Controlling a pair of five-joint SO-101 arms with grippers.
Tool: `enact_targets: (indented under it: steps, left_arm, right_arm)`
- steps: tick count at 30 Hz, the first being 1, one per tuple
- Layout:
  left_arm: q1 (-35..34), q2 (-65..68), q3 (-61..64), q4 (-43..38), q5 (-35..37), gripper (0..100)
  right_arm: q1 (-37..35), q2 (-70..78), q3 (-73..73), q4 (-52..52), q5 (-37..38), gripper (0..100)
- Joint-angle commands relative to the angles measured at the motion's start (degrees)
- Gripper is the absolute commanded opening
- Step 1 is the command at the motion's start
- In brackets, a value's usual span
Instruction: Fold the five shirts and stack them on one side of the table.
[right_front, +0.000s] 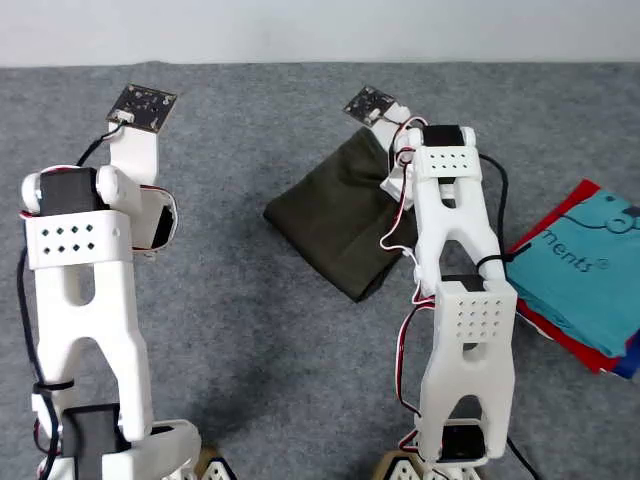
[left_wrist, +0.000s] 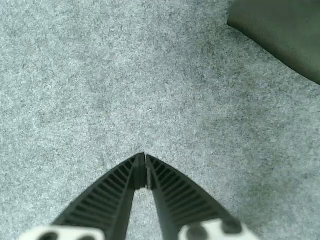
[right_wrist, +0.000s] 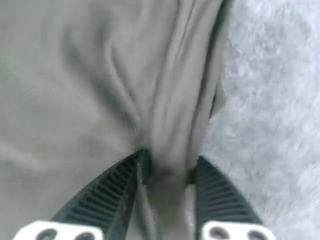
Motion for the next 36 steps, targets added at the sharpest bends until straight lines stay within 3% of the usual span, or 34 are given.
enact_targets:
  steps: [1, 10, 21, 27, 29, 34, 36]
  left_arm:
    - [-0.3, -1.7, -0.2, 0.2, -0.4, 1]
    - [-0.3, -1.7, -0.2, 0.1, -0.4, 1]
    - [-0.3, -1.7, -0.2, 0.0, -0.4, 1]
    - [-0.3, -1.7, -0.2, 0.0, -0.4, 1]
    - [-0.3, -1.7, -0.2, 0.0, -0.4, 1]
    - [-0.3, -1.7, -0.2, 0.0, -0.4, 1]
    - [-0.3, -1.7, -0.2, 0.0, -0.5, 1]
  right_arm:
    - [0.0, -6.1, -3.4, 0.6, -9.9, 22.7]
    - [-0.6, -14.0, -3.4, 5.7, -37.1, 22.9]
    - [-6.6, -17.3, -3.3, 20.3, -53.9, 23.0]
    - [-7.0, -16.0, -3.3, 19.1, -67.0, 23.3]
    - [-7.3, -14.6, -3.3, 17.4, -71.9, 27.0]
    - [-8.3, -9.2, -3.3, 14.2, -81.8, 49.6]
    - [-8.6, -6.9, -3.3, 13.9, -84.4, 52.2]
